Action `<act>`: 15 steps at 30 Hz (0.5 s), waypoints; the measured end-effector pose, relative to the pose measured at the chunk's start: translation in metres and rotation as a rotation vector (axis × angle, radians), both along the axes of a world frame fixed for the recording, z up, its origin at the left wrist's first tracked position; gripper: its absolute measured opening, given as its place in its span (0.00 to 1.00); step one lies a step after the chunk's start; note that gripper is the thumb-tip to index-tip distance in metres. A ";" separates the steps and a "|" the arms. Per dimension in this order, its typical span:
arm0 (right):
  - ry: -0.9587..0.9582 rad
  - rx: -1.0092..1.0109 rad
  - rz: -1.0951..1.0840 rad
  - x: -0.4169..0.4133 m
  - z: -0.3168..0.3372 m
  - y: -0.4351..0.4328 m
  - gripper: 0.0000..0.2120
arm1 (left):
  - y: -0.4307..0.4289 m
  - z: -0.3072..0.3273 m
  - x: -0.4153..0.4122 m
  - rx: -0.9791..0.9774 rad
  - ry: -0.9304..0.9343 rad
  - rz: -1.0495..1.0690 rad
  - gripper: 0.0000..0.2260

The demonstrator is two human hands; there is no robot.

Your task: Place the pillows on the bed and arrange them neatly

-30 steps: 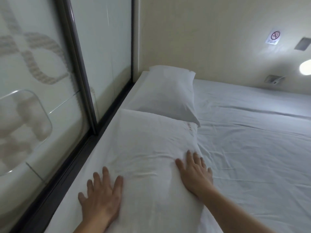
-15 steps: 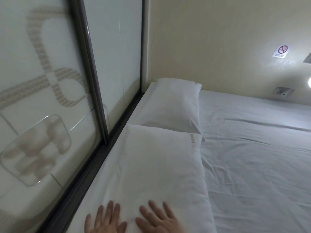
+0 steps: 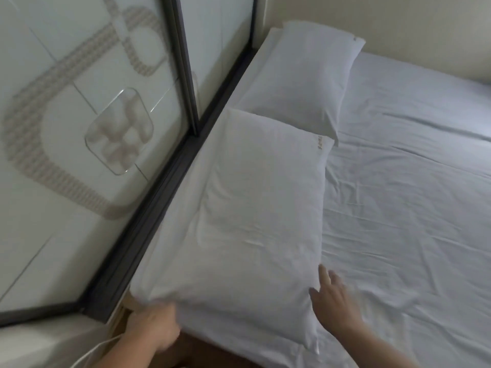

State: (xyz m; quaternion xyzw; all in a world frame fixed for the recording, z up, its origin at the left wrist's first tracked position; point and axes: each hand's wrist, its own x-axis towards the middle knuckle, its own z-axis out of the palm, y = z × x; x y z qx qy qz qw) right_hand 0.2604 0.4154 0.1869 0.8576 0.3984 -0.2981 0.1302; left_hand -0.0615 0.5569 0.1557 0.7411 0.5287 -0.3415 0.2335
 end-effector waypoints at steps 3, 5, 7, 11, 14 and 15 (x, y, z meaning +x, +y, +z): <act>0.054 0.185 0.144 -0.032 -0.017 -0.005 0.33 | 0.006 -0.007 0.008 0.064 -0.090 0.029 0.31; 0.104 0.057 0.118 -0.051 -0.033 -0.018 0.35 | 0.005 -0.039 0.000 -0.130 -0.060 0.158 0.35; 0.138 -0.115 -0.027 -0.067 -0.047 -0.044 0.36 | 0.004 -0.090 -0.026 -0.246 -0.016 0.179 0.37; 0.016 0.014 -0.090 -0.084 -0.018 -0.073 0.35 | -0.005 -0.037 -0.033 -0.145 -0.173 0.173 0.24; -0.025 0.154 -0.087 -0.111 0.041 -0.073 0.33 | -0.014 0.054 -0.026 0.009 -0.263 0.171 0.24; -0.016 0.191 -0.071 -0.121 0.061 -0.072 0.33 | -0.017 0.081 -0.025 0.023 -0.324 0.178 0.25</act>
